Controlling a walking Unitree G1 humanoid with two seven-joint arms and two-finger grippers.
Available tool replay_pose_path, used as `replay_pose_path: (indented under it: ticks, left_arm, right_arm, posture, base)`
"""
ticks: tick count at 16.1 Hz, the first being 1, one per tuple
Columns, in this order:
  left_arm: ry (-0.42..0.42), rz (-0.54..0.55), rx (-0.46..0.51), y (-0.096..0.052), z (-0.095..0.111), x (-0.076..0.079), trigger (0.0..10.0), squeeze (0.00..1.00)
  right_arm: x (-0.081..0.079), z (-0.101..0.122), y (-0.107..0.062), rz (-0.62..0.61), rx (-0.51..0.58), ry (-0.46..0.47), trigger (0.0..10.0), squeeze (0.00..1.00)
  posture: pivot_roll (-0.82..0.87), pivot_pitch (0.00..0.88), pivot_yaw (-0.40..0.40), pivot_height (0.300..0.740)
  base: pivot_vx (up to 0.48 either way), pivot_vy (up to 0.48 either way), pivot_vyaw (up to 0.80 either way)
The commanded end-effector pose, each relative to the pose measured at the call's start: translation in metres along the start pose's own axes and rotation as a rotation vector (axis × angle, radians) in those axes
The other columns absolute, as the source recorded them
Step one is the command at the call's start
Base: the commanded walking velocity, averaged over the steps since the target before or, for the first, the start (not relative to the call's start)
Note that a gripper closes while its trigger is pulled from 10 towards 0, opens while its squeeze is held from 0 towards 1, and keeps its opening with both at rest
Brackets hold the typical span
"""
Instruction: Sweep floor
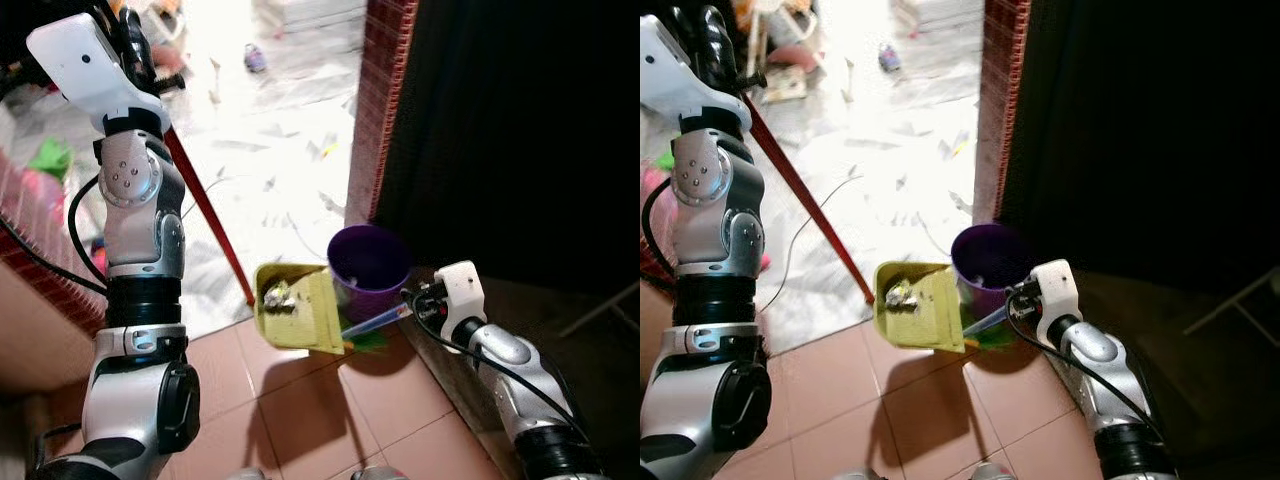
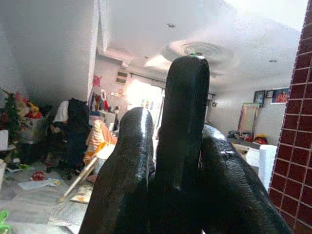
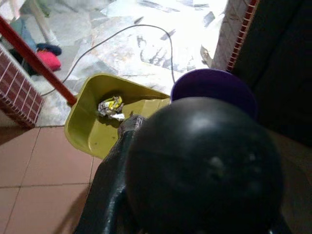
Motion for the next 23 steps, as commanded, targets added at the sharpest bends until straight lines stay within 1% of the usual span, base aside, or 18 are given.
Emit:
replay_pose_path:
  ticks: [1, 2, 3, 5, 6, 7, 8, 9, 10, 11, 12, 14, 16, 17, 18, 19, 23]
  left_arm:
    - [-0.065, 0.013, 0.1, 0.009, 0.03, 0.003, 10.0, 0.0]
    - [-0.058, -0.001, 0.058, 0.007, 0.02, 0.009, 10.0, 0.0]
    - [-0.055, -0.006, 0.049, 0.007, 0.018, 0.01, 10.0, 0.0]
    - [-0.036, -0.035, 0.0, -0.002, 0.005, 0.018, 10.0, 0.0]
    - [-0.044, -0.056, -0.038, -0.011, -0.006, 0.022, 10.0, 0.0]
    - [-0.045, -0.067, -0.054, -0.017, -0.011, 0.024, 10.0, 0.0]
    - [-0.037, -0.091, -0.102, -0.032, -0.026, 0.029, 10.0, 0.0]
    - [-0.043, -0.101, -0.142, -0.042, -0.036, 0.03, 10.0, 0.0]
    - [-0.036, -0.112, -0.165, -0.05, -0.044, 0.031, 10.0, 0.0]
    - [-0.03, -0.117, -0.183, -0.055, -0.049, 0.032, 10.0, 0.0]
    - [-0.031, -0.125, -0.212, -0.062, -0.056, 0.033, 10.0, 0.0]
    - [-0.008, -0.148, -0.244, -0.072, -0.067, 0.034, 10.0, 0.0]
    - [0.01, -0.185, -0.296, -0.087, -0.083, 0.038, 10.0, 0.0]
    - [0.012, -0.192, -0.314, -0.091, -0.088, 0.039, 10.0, 0.0]
    - [0.017, -0.206, -0.348, -0.101, -0.097, 0.04, 10.0, 0.0]
    - [0.021, -0.216, -0.367, -0.108, -0.103, 0.042, 10.0, 0.0]
    - [0.02, -0.241, -0.391, -0.119, -0.109, 0.048, 10.0, 0.0]
  right_arm:
    - [0.004, -0.028, -0.001, -0.034, -0.102, 0.04, 10.0, 0.0]
    - [-0.002, -0.034, 0.001, -0.031, -0.108, 0.046, 10.0, 0.0]
    - [-0.002, -0.035, 0.001, -0.032, -0.11, 0.047, 10.0, 0.0]
    - [-0.01, -0.044, 0.002, -0.029, -0.129, 0.031, 10.0, 0.0]
    - [-0.011, -0.045, 0.003, -0.028, -0.138, 0.014, 10.0, 0.0]
    - [-0.011, -0.045, 0.004, -0.032, -0.138, 0.017, 10.0, 0.0]
    - [-0.01, -0.044, 0.005, -0.033, -0.138, 0.023, 10.0, 0.0]
    - [-0.011, -0.045, 0.006, -0.033, -0.14, 0.024, 10.0, 0.0]
    - [-0.011, -0.047, 0.006, -0.033, -0.147, 0.025, 10.0, 0.0]
    - [-0.011, -0.048, 0.006, -0.032, -0.154, 0.024, 10.0, 0.0]
    - [-0.012, -0.049, 0.007, -0.032, -0.16, 0.021, 10.0, 0.0]
    - [-0.014, -0.052, 0.007, -0.031, -0.182, 0.024, 10.0, 0.0]
    - [-0.017, -0.054, 0.007, -0.017, -0.193, 0.02, 10.0, 0.0]
    - [-0.018, -0.054, 0.007, -0.016, -0.197, 0.027, 10.0, 0.0]
    - [-0.021, -0.056, 0.007, -0.016, -0.215, 0.024, 10.0, 0.0]
    - [-0.023, -0.057, 0.007, -0.011, -0.217, 0.023, 10.0, 0.0]
    - [-0.019, -0.06, 0.006, -0.026, -0.232, 0.018, 10.0, 0.0]
  posture:
    - [-0.18, 0.0, 0.078, 0.74]
    - [-0.17, 0.0, 0.076, 0.74]
    - [-0.17, 0.0, 0.076, 0.74]
    - [-0.16, 0.0, 0.073, 0.74]
    - [-0.15, 0.0, 0.072, 0.74]
    - [-0.15, 0.0, 0.072, 0.74]
    - [-0.14, 0.0, 0.07, 0.74]
    - [-0.14, 0.0, 0.068, 0.74]
    - [-0.13, 0.0, 0.067, 0.74]
    - [-0.13, 0.0, 0.067, 0.74]
    - [-0.13, 0.0, 0.066, 0.74]
    - [-0.13, 0.0, 0.069, 0.74]
    - [-0.12, 0.0, 0.075, 0.74]
    - [-0.12, 0.0, 0.075, 0.74]
    - [-0.13, 0.0, 0.079, 0.74]
    - [-0.13, 0.0, 0.08, 0.74]
    - [-0.13, 0.0, 0.079, 0.74]
  base:
    - [0.0, 0.0, -0.8]
    - [0.0, 0.0, -0.64]
    - [0.0, 0.0, -0.64]
    - [0.0, 0.0, 0.0]
    - [0.0, 0.0, 0.0]
    - [0.0, 0.0, 0.0]
    - [0.0, 0.0, 0.0]
    - [0.0, 0.0, 0.0]
    - [0.0, 0.0, 0.0]
    - [0.0, 0.266, 0.0]
    - [0.0, 0.442, 0.0]
    - [0.0, 0.48, 0.0]
    - [0.0, 0.48, 0.0]
    - [0.0, 0.48, 0.0]
    - [0.0, 0.48, 0.0]
    - [0.0, 0.48, 0.0]
    - [0.0, 0.48, 0.0]
Point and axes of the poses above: a point about 5 cm out from each wrist's last joint towards the gripper, its own y axis pointing out of the wrist towards the gripper, its own z axis along the axis of the wrist's last joint, x = y × z, the point moved 5 cm from there along y, pointing out of the wrist towards the gripper, and after that the axes turned 12 degrees about y, right-handed, at the moved point
